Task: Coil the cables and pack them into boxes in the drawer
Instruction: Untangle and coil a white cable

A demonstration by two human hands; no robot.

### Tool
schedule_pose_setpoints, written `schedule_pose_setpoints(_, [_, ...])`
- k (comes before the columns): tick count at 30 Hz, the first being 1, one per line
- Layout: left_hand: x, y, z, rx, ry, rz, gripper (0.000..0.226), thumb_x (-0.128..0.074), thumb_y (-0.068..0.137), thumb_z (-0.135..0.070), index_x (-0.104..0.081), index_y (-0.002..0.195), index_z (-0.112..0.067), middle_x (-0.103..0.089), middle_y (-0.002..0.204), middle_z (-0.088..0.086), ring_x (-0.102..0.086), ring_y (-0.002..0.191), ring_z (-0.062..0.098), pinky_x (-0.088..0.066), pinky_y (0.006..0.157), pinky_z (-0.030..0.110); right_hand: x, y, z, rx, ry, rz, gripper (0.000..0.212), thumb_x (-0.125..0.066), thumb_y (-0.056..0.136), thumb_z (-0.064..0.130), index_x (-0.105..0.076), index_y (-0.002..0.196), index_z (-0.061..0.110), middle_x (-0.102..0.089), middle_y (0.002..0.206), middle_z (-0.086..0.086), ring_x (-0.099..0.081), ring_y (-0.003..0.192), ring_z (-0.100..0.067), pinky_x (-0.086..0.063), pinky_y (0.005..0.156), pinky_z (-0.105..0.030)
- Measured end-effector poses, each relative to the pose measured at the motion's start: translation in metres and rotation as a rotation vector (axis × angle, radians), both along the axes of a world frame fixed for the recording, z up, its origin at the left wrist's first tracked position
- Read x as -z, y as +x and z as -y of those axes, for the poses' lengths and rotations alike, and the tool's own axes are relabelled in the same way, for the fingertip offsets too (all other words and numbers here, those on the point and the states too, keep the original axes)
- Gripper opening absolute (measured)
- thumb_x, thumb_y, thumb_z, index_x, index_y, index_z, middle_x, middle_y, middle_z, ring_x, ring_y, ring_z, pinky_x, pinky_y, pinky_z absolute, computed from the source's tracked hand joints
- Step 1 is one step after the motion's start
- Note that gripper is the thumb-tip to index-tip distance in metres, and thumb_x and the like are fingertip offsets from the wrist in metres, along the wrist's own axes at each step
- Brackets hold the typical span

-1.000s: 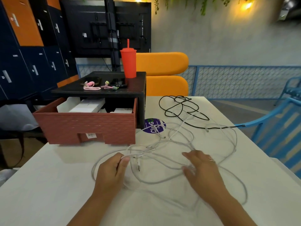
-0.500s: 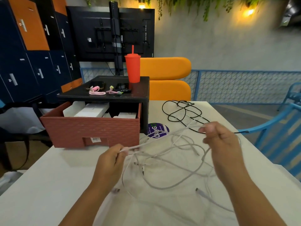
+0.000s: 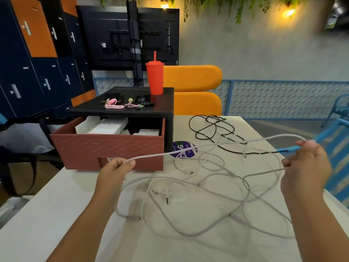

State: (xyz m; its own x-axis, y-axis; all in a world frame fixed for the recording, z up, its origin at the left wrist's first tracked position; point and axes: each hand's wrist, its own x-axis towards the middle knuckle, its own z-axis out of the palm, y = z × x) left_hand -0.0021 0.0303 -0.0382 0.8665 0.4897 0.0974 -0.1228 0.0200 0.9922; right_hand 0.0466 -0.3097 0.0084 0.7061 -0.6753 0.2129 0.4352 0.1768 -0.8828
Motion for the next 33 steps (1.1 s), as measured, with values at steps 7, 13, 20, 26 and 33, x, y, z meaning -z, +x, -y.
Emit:
schedule_pose_setpoints(7, [-0.032,-0.008,0.005,0.328,-0.275,0.136,0.035,-0.058,0.081,-0.023,-0.044,0.05,-0.016,-0.031,0.047,-0.004,-0.032,0.046,0.012,-0.036,0.056,0.027,0.017,0.0,-0.021,-0.215,-0.146,-0.17,0.031,-0.037,0.097,0.019,-0.057,0.073,0.023,-0.036,0.062,0.002,-0.032,0.054,-0.01,-0.035,0.056,-0.023])
schedule_pose_setpoints(13, [-0.048,-0.009,-0.007,0.876,-0.856,0.365,0.031,-0.053,0.089,-0.031,-0.06,0.065,-0.013,-0.049,0.052,0.0,-0.046,0.05,0.013,-0.041,0.057,0.026,0.027,-0.002,-0.048,-0.484,-0.552,-0.359,0.021,-0.046,0.093,0.009,-0.058,0.077,0.014,-0.048,0.059,-0.005,-0.043,0.048,-0.015,-0.043,0.053,-0.025])
schedule_pose_setpoints(20, [-0.057,-0.014,0.002,0.367,-0.766,0.345,0.038,-0.04,0.091,-0.039,-0.058,0.06,-0.026,-0.031,0.042,-0.009,-0.027,0.038,0.003,-0.032,0.044,0.015,0.044,-0.018,-0.038,-0.616,-0.932,-0.436,0.038,-0.04,0.09,0.048,-0.064,0.101,0.021,-0.063,0.1,0.002,-0.055,0.096,-0.013,-0.037,0.085,-0.027])
schedule_pose_setpoints(26, [-0.047,-0.014,0.003,0.305,-0.747,0.272,0.038,-0.043,0.09,-0.04,-0.061,0.06,-0.024,-0.029,0.042,-0.009,-0.027,0.037,0.004,-0.031,0.041,0.016,0.064,-0.005,0.027,-0.378,-1.267,-0.878,0.03,-0.055,0.088,0.019,-0.059,0.118,0.025,-0.054,0.124,-0.01,-0.05,0.115,-0.032,-0.038,0.098,-0.038])
schedule_pose_setpoints(33, [-0.045,-0.012,0.02,0.326,-0.692,0.235,0.038,-0.044,0.088,-0.041,-0.06,0.059,-0.022,-0.028,0.042,-0.009,-0.026,0.036,0.004,-0.029,0.04,0.017,0.063,-0.029,-0.01,-0.696,-1.383,-0.574,0.021,-0.068,0.079,0.03,-0.056,0.085,0.046,-0.046,0.11,0.016,-0.038,0.11,-0.014,-0.029,0.091,-0.023])
